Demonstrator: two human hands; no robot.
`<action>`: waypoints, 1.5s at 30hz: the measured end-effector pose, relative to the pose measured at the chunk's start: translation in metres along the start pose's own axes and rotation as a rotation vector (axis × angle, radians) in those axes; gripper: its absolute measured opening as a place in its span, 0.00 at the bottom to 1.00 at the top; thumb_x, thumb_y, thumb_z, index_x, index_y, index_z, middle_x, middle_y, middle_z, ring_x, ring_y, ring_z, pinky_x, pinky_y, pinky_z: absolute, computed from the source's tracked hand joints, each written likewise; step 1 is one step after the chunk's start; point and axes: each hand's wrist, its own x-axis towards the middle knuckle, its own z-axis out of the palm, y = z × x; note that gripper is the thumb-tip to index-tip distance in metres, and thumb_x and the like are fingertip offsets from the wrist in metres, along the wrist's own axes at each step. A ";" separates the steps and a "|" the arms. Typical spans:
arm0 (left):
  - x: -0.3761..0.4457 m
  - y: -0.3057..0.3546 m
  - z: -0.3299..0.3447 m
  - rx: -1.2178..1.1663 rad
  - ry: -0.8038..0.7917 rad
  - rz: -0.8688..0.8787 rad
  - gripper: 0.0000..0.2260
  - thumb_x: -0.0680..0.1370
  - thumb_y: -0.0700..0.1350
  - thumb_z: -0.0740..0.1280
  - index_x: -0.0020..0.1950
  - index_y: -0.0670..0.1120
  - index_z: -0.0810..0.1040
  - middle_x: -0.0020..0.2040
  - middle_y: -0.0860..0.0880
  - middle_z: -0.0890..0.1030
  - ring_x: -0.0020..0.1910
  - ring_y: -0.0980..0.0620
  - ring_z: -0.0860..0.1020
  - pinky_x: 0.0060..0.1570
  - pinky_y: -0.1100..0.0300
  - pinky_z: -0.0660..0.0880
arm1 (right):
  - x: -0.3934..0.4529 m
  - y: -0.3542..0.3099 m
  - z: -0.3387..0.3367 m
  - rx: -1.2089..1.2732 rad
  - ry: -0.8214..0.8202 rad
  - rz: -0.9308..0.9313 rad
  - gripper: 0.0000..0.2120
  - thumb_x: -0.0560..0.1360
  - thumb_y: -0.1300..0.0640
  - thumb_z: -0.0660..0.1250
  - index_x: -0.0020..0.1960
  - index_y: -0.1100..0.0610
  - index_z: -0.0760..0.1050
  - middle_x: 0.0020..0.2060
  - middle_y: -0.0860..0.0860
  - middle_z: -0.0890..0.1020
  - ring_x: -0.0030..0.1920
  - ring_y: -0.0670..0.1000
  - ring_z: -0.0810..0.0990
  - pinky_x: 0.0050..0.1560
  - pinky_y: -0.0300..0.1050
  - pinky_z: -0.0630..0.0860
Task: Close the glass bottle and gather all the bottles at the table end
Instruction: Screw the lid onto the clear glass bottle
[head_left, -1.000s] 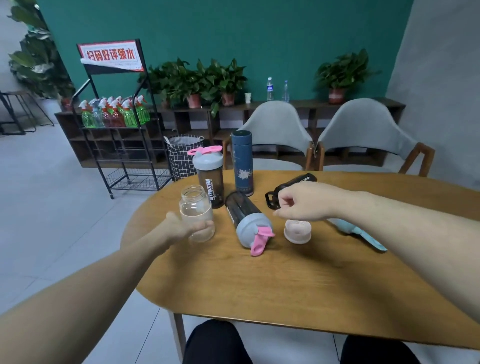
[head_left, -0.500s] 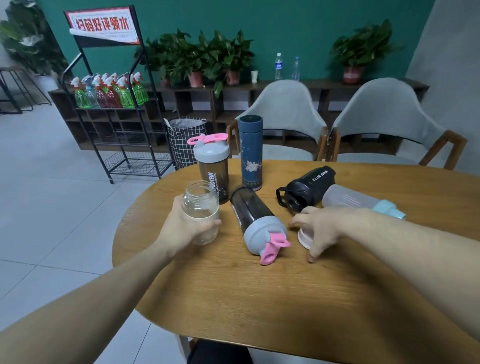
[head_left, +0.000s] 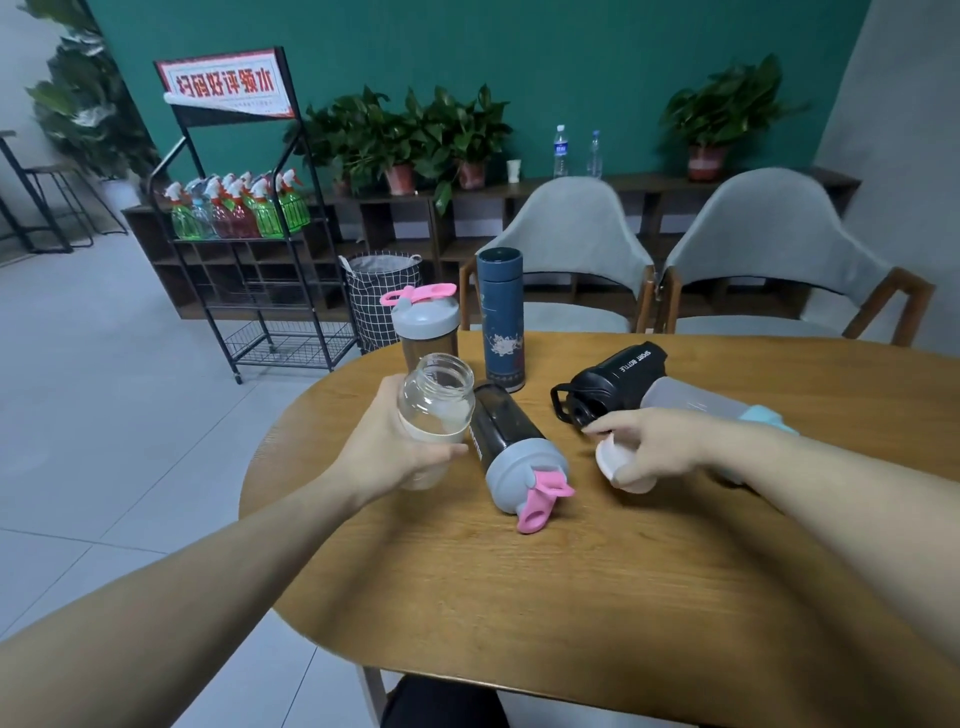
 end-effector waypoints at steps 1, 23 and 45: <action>-0.002 0.006 0.000 0.007 -0.004 0.011 0.36 0.65 0.42 0.83 0.66 0.50 0.67 0.56 0.56 0.78 0.51 0.69 0.77 0.44 0.78 0.71 | -0.009 0.001 -0.005 0.096 0.037 -0.004 0.32 0.73 0.50 0.72 0.75 0.38 0.66 0.58 0.43 0.74 0.54 0.48 0.75 0.50 0.38 0.70; -0.053 0.125 0.051 0.049 -0.175 0.247 0.34 0.64 0.44 0.83 0.63 0.52 0.68 0.55 0.58 0.77 0.50 0.69 0.78 0.45 0.75 0.72 | -0.131 -0.004 -0.048 1.446 0.431 -0.065 0.20 0.73 0.46 0.73 0.61 0.55 0.80 0.52 0.56 0.87 0.48 0.54 0.86 0.51 0.47 0.82; -0.047 0.165 0.083 0.282 -0.313 0.340 0.40 0.62 0.54 0.81 0.70 0.55 0.66 0.59 0.58 0.76 0.57 0.55 0.78 0.56 0.53 0.78 | -0.165 0.030 -0.060 0.582 0.398 -0.485 0.36 0.72 0.63 0.76 0.73 0.40 0.67 0.66 0.45 0.73 0.66 0.40 0.76 0.66 0.36 0.73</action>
